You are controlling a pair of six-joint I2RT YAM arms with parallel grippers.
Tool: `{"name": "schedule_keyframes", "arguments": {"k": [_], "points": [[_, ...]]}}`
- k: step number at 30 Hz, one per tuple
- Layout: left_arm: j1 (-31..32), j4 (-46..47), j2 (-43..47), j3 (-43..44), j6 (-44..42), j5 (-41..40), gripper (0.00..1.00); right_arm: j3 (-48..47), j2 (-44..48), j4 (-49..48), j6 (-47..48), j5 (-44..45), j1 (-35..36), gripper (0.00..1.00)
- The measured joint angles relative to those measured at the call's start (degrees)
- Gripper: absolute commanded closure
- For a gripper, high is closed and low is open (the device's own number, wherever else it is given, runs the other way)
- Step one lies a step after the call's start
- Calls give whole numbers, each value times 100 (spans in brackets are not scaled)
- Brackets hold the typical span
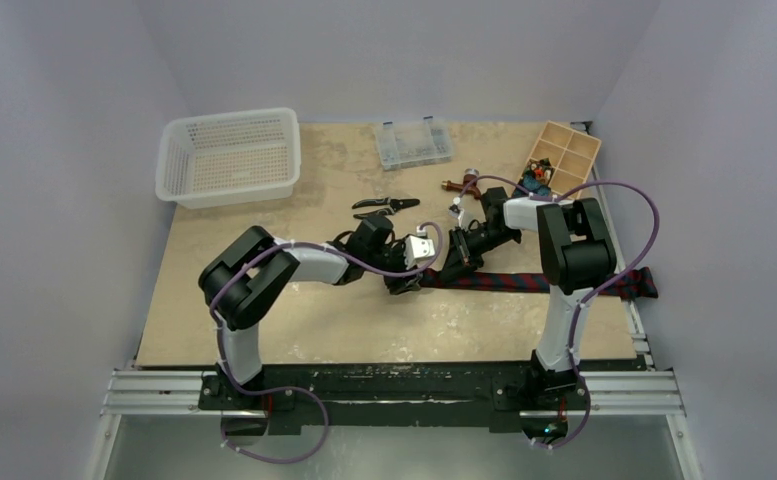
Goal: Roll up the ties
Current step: Roll the tie at the center of the board.
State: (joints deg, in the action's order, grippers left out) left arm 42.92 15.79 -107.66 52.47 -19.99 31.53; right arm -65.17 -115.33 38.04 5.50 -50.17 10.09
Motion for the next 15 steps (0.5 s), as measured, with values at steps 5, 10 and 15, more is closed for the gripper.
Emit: {"name": "schedule_keyframes", "arguments": {"k": [5,10,15], "points": [[76,-20,-24,57,-13,35,62,0,0,2,-24,17,2,100],[173,-85,-26,227,-7,144,68,0,0,2,-37,17,2,100],[289,-136,-52,494,90,199,68,0,0,2,-39,20,2,100]]}}
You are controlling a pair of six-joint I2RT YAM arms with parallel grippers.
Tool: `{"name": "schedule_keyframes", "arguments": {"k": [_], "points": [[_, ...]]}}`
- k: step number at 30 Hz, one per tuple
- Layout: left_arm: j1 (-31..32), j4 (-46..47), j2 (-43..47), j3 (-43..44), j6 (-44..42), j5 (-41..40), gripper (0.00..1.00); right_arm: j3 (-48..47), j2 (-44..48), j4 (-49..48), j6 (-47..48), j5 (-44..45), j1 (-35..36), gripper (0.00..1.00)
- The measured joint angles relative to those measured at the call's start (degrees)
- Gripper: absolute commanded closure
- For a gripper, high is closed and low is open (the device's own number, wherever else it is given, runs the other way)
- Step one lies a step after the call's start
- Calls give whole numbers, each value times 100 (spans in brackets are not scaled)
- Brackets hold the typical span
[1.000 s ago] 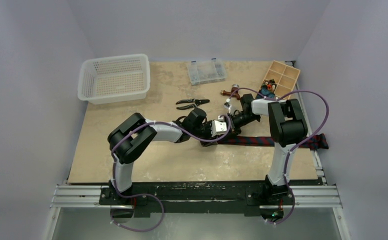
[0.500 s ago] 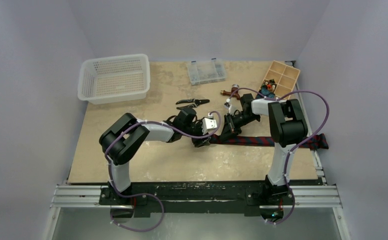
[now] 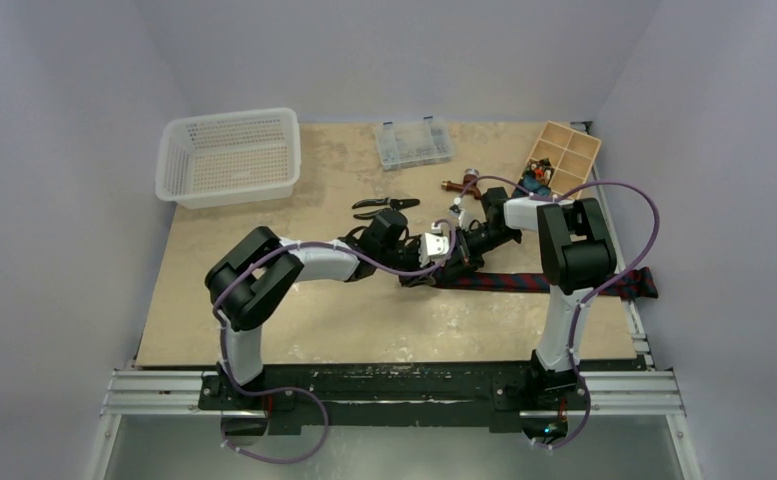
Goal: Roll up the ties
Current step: Roll the tie at the center of the board.
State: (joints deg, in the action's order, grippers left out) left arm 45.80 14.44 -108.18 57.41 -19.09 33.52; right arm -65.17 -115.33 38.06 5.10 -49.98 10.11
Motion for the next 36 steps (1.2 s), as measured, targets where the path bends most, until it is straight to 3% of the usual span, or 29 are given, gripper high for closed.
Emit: {"name": "schedule_keyframes", "arguments": {"k": [14,21,27,36], "points": [[83,-44,-564,544,92,33,66,0,0,28,13,0,-52,100],[90,-66,-573,472,-166,-20,76,2,0,28,68,-44,-52,100],[131,-236,-542,476,-398,-186,81,-2,37,52,149,-50,-48,83],[197,-772,-527,691,-566,-420,83,-50,260,481,446,101,-256,71]]}}
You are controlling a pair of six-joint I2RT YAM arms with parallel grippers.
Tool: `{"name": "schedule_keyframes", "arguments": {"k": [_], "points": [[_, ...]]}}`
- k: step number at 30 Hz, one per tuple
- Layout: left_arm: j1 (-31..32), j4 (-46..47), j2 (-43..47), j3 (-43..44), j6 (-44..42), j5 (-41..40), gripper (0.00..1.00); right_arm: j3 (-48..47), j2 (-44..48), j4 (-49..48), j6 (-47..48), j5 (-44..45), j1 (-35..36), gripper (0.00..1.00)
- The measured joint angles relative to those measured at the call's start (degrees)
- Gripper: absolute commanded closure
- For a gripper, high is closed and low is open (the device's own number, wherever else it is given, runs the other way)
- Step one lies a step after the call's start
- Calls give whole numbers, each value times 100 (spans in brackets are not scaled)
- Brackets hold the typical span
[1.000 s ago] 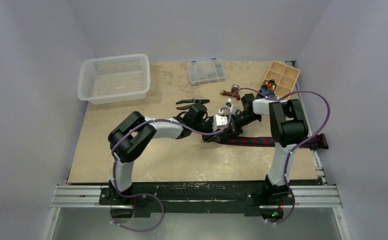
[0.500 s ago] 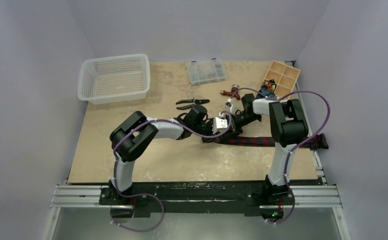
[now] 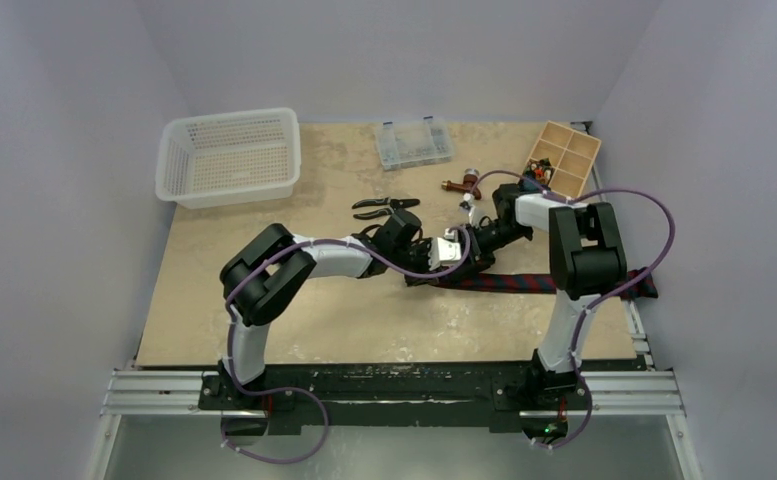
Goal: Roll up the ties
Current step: Roll the tie at the center of the board.
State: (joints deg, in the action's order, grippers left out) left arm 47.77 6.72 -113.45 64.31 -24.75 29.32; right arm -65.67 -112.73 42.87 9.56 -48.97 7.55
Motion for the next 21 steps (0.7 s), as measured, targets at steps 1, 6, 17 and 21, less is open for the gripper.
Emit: {"name": "schedule_keyframes", "arguments": {"k": [1,6,17,21], "points": [[4,-61,0,31,-13,-20,83,0,61,70,52,15,-59,68],[33,-199,0,94,-48,-98,83,0,348,289,101,-9,-179,50],[66,-319,0,151,-87,-166,83,0,531,162,-210,-326,-66,55],[68,-339,-2,162,-96,-173,83,0,420,111,-227,-328,48,58]]}}
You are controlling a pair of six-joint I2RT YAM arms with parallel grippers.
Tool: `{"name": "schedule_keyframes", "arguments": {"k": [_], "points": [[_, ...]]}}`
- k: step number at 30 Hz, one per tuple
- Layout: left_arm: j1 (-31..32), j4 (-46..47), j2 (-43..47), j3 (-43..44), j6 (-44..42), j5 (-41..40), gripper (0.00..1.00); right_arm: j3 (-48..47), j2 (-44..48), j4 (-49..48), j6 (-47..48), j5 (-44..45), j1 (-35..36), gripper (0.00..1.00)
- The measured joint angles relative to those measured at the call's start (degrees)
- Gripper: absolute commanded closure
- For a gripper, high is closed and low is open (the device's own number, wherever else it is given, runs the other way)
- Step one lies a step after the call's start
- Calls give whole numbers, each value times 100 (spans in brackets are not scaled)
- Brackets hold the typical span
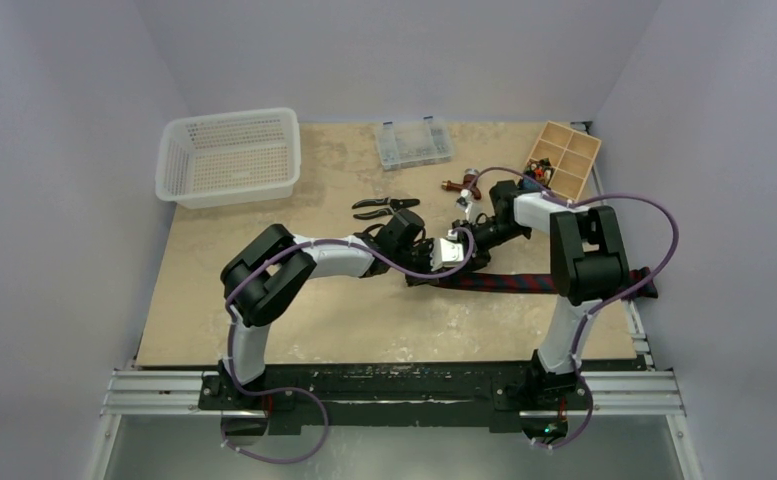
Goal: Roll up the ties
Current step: Roll the tie at the center of the board.
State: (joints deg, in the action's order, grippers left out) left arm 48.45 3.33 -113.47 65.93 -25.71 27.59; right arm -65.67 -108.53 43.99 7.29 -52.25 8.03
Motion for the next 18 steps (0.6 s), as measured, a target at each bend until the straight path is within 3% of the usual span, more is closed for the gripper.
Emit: {"name": "schedule_keyframes", "arguments": {"k": [3,5,7,14,18], "points": [[4,-31,0,17,2,-15,83,-2,-179,13,24,-33,39,59],[7,-35,0,20,2,-24,83,-2,-297,31,46,-76,37,75],[9,-42,0,22,2,-28,81,-2,-354,37,83,-116,37,100],[2,-20,0,-22,0,-15,49,-9,-389,24,83,59,11,100],[-131,354,66,-332,20,310,38,-42,-564,37,109,170,-42,100]]}}
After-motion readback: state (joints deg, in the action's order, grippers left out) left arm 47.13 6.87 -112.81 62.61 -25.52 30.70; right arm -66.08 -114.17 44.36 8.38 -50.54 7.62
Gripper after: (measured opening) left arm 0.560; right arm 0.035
